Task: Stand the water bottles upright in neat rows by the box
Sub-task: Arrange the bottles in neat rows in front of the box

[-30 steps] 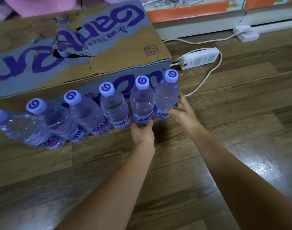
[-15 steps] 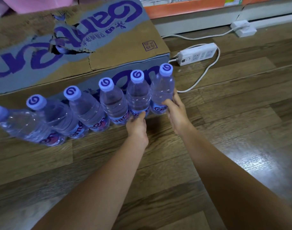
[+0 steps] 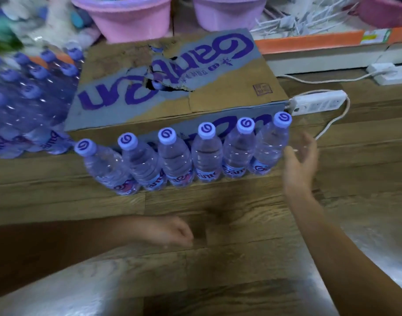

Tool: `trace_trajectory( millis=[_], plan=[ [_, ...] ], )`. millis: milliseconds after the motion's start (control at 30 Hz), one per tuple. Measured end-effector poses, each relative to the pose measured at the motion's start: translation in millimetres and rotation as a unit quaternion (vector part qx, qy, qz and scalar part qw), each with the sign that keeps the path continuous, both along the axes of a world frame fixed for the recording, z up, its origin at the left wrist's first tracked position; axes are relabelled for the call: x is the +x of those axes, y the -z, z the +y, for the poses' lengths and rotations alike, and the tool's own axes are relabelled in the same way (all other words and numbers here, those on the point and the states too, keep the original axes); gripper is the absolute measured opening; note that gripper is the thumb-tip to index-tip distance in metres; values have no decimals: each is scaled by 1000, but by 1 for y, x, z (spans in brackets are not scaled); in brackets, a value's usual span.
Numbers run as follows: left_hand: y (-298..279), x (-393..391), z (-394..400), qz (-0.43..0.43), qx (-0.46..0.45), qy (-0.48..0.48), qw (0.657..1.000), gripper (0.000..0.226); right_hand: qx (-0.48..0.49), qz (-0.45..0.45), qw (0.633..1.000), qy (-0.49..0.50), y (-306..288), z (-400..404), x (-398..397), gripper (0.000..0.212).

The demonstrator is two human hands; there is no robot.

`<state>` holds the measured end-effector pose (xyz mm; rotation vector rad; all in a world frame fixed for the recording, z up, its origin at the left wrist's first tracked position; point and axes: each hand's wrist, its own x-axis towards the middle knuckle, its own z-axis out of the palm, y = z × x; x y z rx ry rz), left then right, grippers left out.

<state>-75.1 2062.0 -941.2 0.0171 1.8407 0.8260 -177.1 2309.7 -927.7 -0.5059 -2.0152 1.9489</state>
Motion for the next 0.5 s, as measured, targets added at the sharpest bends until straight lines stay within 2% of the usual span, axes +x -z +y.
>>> trace_trajectory(
  millis=[67,133,167,267,367,400,500],
  plan=[
    [-12,13,-51,29,-55,32,998,65,27,88,995,41,-25,-10,-4,42],
    [-20,20,-107,53,-133,19,990,57,70,144,987,27,-50,-33,-8,32],
    [-21,21,-134,75,-161,12,984,50,98,166,981,5,-62,-50,-7,29],
    [-33,26,-210,143,-192,-62,969,53,160,221,959,-78,-89,-115,-4,29],
    [-50,24,-267,213,-197,-147,946,70,187,260,927,-196,-110,-187,7,29],
    [-62,20,-276,234,-201,-192,932,66,183,254,919,-239,-116,-209,13,27],
    [-85,-1,-307,308,-237,-294,873,30,158,184,897,-368,-120,-266,32,20]
  ],
)
